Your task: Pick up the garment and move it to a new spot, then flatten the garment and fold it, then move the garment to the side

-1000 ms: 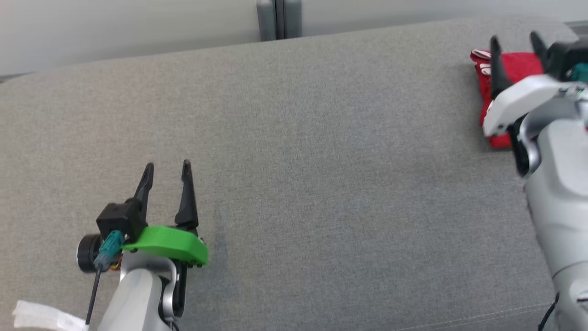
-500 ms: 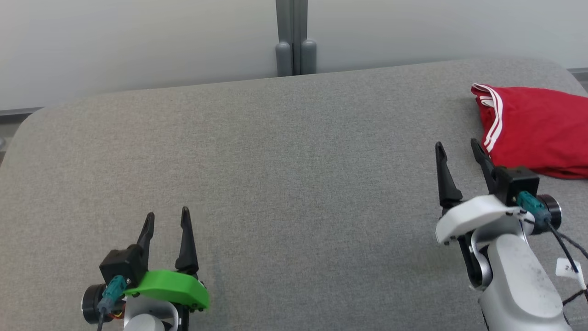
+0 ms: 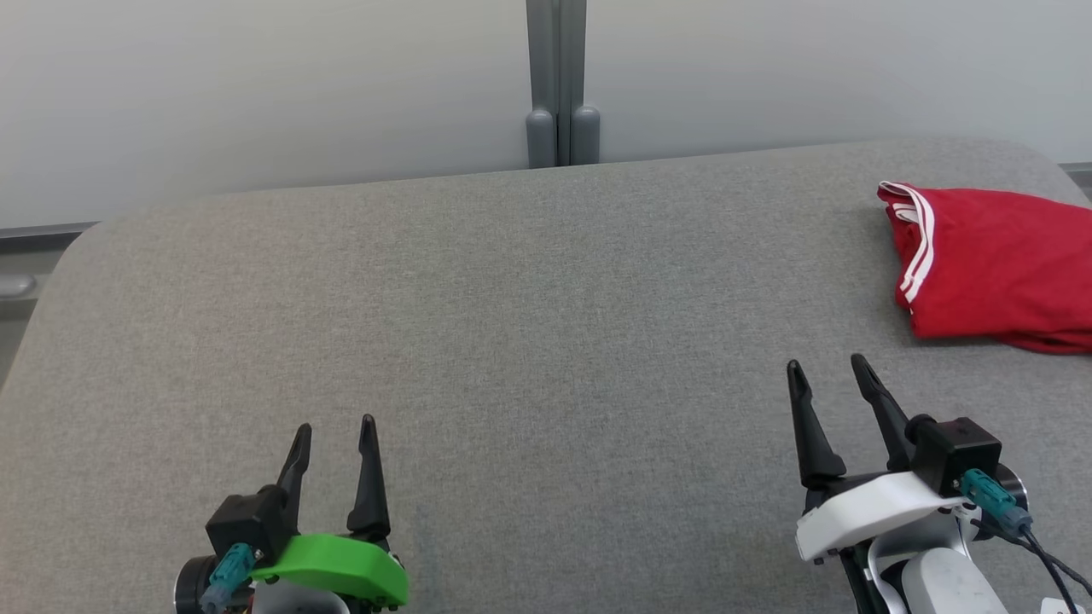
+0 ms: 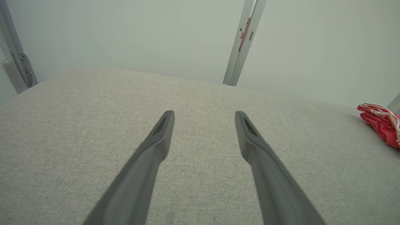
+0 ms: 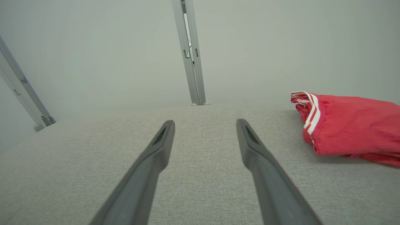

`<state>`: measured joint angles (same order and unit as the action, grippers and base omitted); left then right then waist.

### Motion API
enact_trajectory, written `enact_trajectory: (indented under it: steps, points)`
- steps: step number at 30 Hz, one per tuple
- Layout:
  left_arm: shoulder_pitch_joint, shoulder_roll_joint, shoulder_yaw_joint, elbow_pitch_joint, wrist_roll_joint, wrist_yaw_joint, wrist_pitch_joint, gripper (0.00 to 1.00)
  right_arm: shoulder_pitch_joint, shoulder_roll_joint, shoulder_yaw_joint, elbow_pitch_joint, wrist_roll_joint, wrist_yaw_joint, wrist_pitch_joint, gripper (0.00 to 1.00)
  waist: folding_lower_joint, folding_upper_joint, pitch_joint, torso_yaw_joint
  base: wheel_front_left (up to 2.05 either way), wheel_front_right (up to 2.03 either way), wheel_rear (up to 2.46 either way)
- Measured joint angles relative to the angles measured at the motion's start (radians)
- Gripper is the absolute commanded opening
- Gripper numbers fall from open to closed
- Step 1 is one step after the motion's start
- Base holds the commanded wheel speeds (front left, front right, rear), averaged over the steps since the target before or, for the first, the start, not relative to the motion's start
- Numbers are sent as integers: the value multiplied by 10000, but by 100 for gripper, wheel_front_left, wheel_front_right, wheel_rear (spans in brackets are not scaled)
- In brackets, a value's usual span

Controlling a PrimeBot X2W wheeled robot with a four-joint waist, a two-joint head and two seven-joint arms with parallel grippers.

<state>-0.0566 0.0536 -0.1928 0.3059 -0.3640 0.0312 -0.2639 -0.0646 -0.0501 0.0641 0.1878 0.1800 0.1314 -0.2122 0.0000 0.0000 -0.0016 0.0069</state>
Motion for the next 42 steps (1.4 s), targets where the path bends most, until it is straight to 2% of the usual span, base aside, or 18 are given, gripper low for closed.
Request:
enact_trajectory:
  steps: [24, 25, 31, 42]
  points:
    - [55, -19, -136, -105, -8, 12, 0, 100, 382, 0, -221, -360, -90, 0, 345, 100, 0, 0, -35, 78, 0, 0, 0]
    - [56, -21, -159, -100, -29, -17, 0, 0, 382, 0, -236, -360, -90, 0, 345, 0, 0, 0, -35, 81, 0, 0, 0]
    - [177, -31, -144, 270, -240, -29, 92, 0, 622, 48, -207, 38, 190, 0, 393, 0, 0, 0, -33, 78, 0, 0, 0]
    - [175, -33, 318, 197, -2073, -247, 625, 0, 590, 2, -339, 105, 2368, 0, 748, 0, 0, 0, -26, 65, 0, 0, 0]
